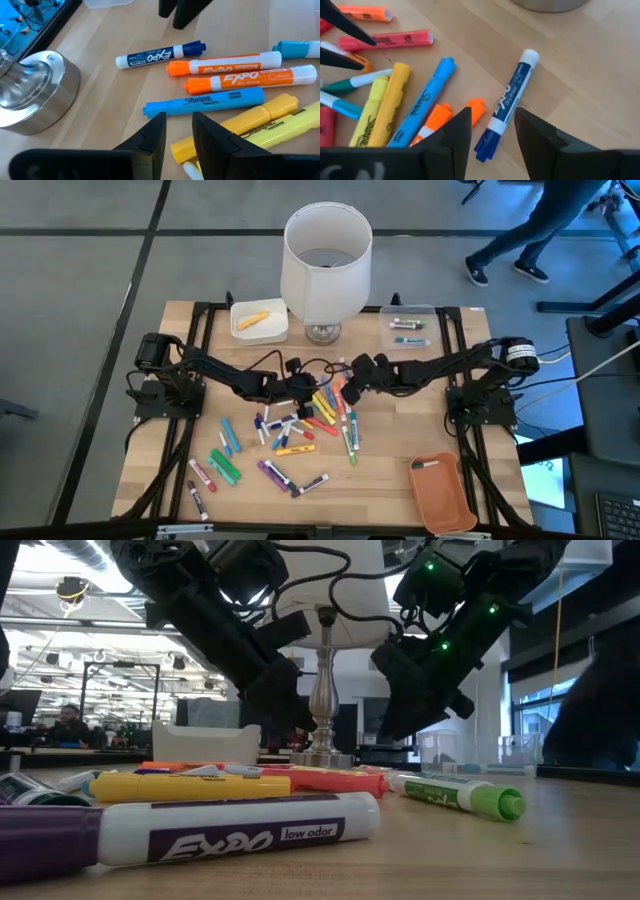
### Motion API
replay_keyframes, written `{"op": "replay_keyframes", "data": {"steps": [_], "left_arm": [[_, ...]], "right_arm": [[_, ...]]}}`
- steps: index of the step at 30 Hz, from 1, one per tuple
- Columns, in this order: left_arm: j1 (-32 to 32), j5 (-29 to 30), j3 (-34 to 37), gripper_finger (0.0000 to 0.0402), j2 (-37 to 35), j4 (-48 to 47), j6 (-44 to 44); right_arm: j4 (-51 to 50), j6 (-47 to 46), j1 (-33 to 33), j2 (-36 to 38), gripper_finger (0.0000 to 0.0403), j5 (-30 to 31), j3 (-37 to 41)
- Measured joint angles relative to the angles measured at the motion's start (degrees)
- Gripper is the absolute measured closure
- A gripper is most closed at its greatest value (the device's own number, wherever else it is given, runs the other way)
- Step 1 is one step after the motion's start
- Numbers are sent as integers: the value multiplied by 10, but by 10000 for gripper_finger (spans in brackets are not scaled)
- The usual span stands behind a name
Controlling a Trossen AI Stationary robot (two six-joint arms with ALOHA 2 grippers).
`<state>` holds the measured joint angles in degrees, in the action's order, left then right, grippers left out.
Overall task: Pick & Place Markers
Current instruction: Put the thick dark blue dry erase marker into the transparent bin
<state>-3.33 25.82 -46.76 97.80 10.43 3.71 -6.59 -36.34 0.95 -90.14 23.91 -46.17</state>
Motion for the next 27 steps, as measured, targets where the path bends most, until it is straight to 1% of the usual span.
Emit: {"op": "replay_keyframes", "data": {"steps": [10,15,18,21,27], "left_arm": [[0,0,0,311,0,0,0],[0,0,0,311,0,0,0],[0,0,0,311,0,0,0],[0,0,0,311,0,0,0],[0,0,0,311,0,0,0]], "right_arm": [[12,13,-21,-3,253,0,-1],[13,49,-23,-2,253,-2,-1],[8,61,-22,-2,253,-26,-1],[8,88,-21,-2,253,-26,-1],[8,80,-20,-2,253,-25,-1]]}}
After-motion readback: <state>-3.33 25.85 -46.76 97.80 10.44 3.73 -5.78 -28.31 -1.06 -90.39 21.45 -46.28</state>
